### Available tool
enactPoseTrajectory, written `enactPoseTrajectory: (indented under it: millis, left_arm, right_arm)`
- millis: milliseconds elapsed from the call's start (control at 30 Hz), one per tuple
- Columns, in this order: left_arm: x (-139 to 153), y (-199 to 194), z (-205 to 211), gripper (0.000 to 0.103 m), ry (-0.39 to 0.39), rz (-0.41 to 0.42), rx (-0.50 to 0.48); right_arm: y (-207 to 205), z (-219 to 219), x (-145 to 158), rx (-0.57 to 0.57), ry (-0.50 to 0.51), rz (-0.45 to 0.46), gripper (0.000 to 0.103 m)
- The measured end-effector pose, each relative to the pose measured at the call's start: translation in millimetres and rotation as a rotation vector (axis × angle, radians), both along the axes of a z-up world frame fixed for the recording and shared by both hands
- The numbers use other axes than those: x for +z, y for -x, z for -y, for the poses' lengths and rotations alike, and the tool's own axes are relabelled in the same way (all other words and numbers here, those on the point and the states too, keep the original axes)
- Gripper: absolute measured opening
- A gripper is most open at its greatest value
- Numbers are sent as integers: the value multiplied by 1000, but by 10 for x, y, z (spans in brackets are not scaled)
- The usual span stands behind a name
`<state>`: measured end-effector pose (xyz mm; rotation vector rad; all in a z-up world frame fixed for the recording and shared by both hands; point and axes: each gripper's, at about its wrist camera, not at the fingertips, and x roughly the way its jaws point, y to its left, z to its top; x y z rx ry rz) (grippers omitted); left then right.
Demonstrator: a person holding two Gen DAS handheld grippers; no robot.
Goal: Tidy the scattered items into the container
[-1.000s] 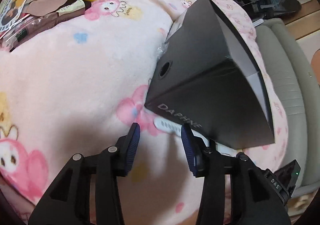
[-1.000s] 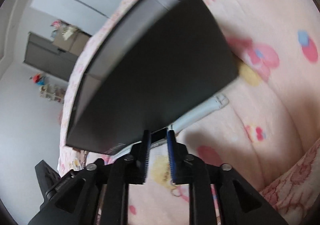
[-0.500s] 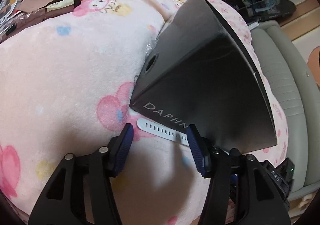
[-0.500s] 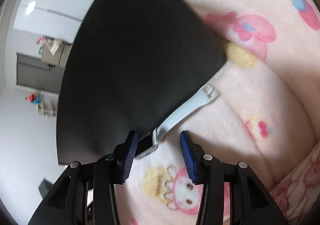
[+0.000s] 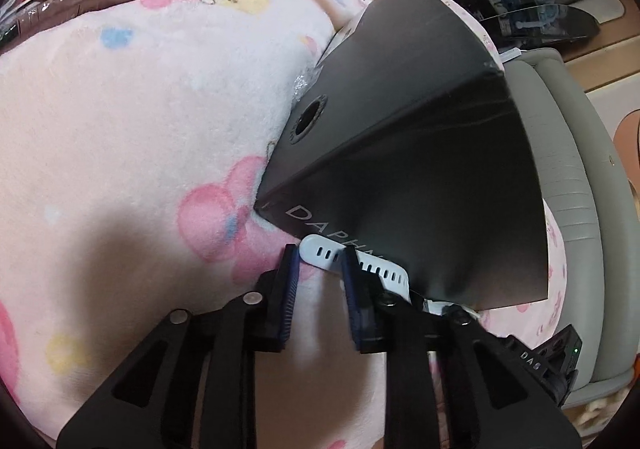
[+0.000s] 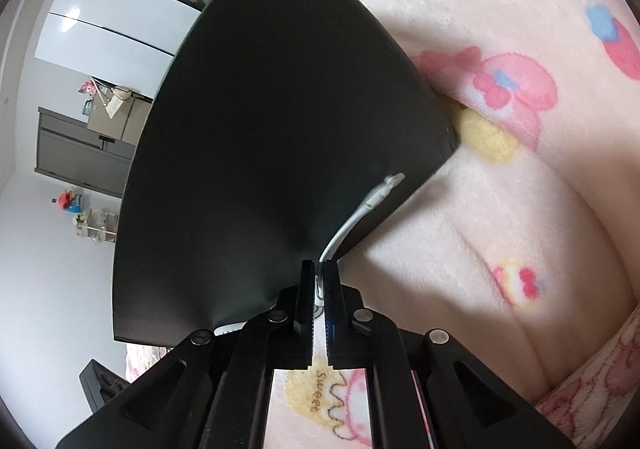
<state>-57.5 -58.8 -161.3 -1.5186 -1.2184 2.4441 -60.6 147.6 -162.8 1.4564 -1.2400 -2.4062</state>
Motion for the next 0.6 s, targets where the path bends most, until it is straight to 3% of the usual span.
enactPoseTrajectory:
  millis: [133,233,367,600]
  left_arm:
    - [21,3,-46,27,25,-6,-17]
    - [51,-26,-49,24,34,-16,-20]
    - [155,-93,-74,9,63,-58,-35]
    - [260,-182,-97,8,16,-140,-52]
  right_arm:
    - [69,38,-86,7,-38,53,6]
    - [87,13,-94,20,10,24,4]
    - [49,18,16,45,21,-32,2]
    - [-1,-12,135,68,36,-83,2]
